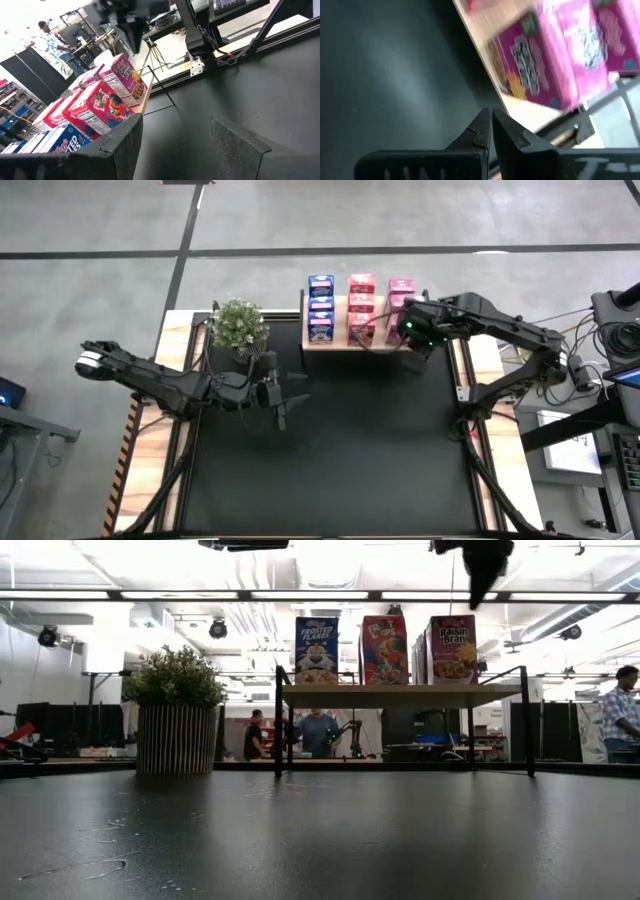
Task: Stack cereal on shelf
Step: Put the purple cereal box on the shelf and align it with the other purple cereal boxes on the shelf
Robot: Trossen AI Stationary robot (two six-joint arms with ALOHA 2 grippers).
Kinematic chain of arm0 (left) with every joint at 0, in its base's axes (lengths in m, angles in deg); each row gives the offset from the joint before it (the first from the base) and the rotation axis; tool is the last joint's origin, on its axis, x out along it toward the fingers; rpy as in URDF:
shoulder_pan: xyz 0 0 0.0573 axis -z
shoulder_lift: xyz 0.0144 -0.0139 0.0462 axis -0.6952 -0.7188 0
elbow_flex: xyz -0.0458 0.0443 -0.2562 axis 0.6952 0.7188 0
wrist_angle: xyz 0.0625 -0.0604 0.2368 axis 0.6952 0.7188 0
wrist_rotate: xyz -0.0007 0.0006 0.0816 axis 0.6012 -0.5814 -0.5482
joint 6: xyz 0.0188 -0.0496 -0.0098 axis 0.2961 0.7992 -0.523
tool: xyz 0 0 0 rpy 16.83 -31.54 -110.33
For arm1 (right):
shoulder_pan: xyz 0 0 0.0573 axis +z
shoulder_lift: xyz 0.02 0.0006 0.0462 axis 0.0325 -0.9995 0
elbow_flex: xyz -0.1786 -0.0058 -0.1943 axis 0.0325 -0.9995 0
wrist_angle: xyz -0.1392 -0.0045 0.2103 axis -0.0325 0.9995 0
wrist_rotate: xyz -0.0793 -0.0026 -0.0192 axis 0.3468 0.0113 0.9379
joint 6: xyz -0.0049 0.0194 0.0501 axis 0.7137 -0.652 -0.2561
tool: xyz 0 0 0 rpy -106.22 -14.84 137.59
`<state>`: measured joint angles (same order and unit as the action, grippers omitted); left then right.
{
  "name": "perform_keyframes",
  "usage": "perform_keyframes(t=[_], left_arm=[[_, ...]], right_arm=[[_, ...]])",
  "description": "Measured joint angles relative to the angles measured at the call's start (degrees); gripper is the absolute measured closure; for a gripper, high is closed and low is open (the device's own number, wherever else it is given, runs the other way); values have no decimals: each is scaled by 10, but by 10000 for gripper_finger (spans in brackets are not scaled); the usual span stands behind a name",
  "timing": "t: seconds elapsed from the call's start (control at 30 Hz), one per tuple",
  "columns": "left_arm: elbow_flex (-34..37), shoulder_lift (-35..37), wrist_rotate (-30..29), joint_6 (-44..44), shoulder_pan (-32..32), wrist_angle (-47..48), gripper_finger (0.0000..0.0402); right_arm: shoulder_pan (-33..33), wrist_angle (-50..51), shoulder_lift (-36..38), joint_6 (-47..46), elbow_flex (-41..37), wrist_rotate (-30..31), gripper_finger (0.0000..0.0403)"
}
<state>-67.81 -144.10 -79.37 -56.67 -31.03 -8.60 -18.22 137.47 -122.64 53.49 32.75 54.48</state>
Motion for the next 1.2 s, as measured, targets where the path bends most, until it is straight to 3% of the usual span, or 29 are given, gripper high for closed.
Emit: perform_keyframes(t=[0.33,1.2], left_arm=[[0,1,0,-4,0,-2,191],[0,1,0,-4,0,-5,191]], right_arm=[[-2,-76,87,14,-116,86,394],[-38,-116,95,56,-120,102,394]])
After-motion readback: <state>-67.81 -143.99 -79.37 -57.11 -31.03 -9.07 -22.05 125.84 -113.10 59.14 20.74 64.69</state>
